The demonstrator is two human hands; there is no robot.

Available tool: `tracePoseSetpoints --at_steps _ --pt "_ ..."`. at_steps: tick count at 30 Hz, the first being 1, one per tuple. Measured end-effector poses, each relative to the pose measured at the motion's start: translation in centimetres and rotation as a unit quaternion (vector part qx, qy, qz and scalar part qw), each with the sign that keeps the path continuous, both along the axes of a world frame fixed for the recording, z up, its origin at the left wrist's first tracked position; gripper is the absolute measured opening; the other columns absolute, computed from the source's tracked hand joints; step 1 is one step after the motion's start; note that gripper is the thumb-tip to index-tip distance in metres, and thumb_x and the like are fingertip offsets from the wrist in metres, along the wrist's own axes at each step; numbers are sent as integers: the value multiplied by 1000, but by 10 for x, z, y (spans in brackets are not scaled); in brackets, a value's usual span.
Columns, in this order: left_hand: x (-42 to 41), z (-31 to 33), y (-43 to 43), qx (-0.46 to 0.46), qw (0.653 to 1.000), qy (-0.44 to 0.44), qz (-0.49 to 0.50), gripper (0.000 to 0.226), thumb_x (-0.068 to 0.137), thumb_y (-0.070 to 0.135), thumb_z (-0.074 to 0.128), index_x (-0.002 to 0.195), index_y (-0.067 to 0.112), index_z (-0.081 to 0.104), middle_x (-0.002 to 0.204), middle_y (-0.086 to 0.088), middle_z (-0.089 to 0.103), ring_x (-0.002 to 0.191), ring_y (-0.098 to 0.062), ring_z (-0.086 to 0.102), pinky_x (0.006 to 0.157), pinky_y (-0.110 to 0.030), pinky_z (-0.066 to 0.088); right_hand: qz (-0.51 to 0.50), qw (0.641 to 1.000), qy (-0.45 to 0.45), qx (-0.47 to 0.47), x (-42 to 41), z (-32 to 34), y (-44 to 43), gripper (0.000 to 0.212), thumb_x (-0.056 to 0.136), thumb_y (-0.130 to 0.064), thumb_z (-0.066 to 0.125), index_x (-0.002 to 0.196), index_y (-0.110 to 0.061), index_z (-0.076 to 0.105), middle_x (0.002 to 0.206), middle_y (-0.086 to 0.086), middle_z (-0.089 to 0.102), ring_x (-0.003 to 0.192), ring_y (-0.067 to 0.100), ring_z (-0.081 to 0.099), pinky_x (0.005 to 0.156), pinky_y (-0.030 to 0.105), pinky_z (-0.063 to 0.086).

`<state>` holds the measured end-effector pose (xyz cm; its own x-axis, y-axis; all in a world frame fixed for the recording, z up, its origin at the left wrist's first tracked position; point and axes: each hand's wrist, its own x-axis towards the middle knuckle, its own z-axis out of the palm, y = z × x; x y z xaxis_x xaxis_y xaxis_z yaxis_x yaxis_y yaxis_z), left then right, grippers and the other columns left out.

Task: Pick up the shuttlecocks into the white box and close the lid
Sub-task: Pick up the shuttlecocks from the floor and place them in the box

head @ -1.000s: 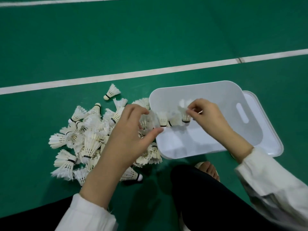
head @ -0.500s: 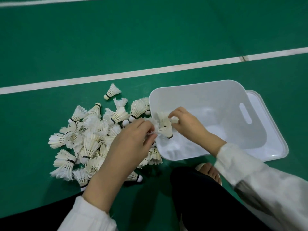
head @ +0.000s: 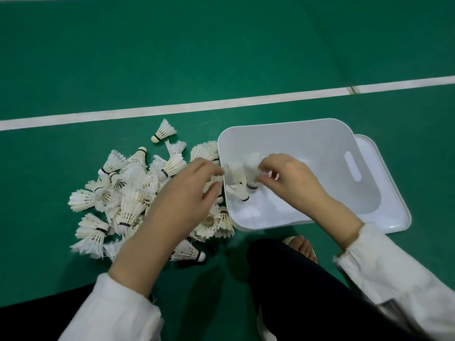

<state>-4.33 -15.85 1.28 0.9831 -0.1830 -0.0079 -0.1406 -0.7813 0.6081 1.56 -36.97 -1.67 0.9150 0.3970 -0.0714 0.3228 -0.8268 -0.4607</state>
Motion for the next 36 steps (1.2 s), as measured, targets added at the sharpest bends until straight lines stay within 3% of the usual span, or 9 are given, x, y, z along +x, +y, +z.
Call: tracePoseSetpoints --at_steps 3,7,13,17,21,25,28,32,36 --pt "-2 -8 14 34 999 29 29 18 93 28 48 108 24 57 102 14 55 82 -5 57 76 -28 50 -100 995 11 -29 -2 -31 -15 12 86 -20 58 86 -8 59 85 4 61 80 22 54 66 31 41" --pt "-8 -29 18 99 989 107 3 14 93 27 47 101 24 57 95 9 60 81 -9 56 72 -33 51 -63 990 65 -112 -4 -69 -14 15 88 -18 51 93 -7 60 94 7 62 90 28 56 68 36 47" --pt "-17 -42 14 127 981 144 -20 15 94 26 44 101 21 56 95 7 59 80 -12 53 68 -30 48 -26 987 71 -140 3 -63 -9 24 92 -19 46 113 -16 58 114 2 56 96 26 59 69 32 44" --pt "-19 -47 26 128 979 158 -9 15 94 26 45 100 21 57 96 5 61 78 -13 54 66 -29 46 44 990 28 -128 0 -8 12 24 93 -22 44 112 -18 58 112 0 59 95 22 59 71 31 43" --pt "-26 -55 45 117 977 175 20 16 93 24 47 103 19 58 98 3 63 85 -16 57 75 -35 50 196 970 13 -146 -6 56 58 22 94 -22 43 106 -15 59 105 1 62 94 21 59 75 33 47" --pt "-36 -69 67 85 975 194 62 14 90 21 49 98 16 61 95 -5 67 83 -23 60 75 -39 51 252 951 48 -174 -28 52 113 19 92 -19 42 101 -14 58 101 3 62 90 22 58 77 36 51" --pt "-44 -83 78 57 976 184 98 19 90 20 50 104 14 60 104 -8 64 89 -24 59 79 -39 50 196 959 92 -185 -56 3 140 19 89 -10 43 102 -8 56 102 12 62 93 30 61 78 37 52" --pt "-52 -97 77 34 974 148 170 22 91 23 48 110 14 56 119 -8 55 99 -26 56 83 -40 48 26 954 196 -224 -96 -69 144 37 88 -9 47 123 -2 43 132 17 44 112 36 55 86 41 46" --pt "-62 -111 55 7 975 174 140 29 90 20 50 118 12 52 119 -8 55 101 -25 57 88 -40 47 -89 954 257 -124 -123 -108 140 47 87 -10 51 131 -2 38 154 6 17 121 34 48 93 38 42"
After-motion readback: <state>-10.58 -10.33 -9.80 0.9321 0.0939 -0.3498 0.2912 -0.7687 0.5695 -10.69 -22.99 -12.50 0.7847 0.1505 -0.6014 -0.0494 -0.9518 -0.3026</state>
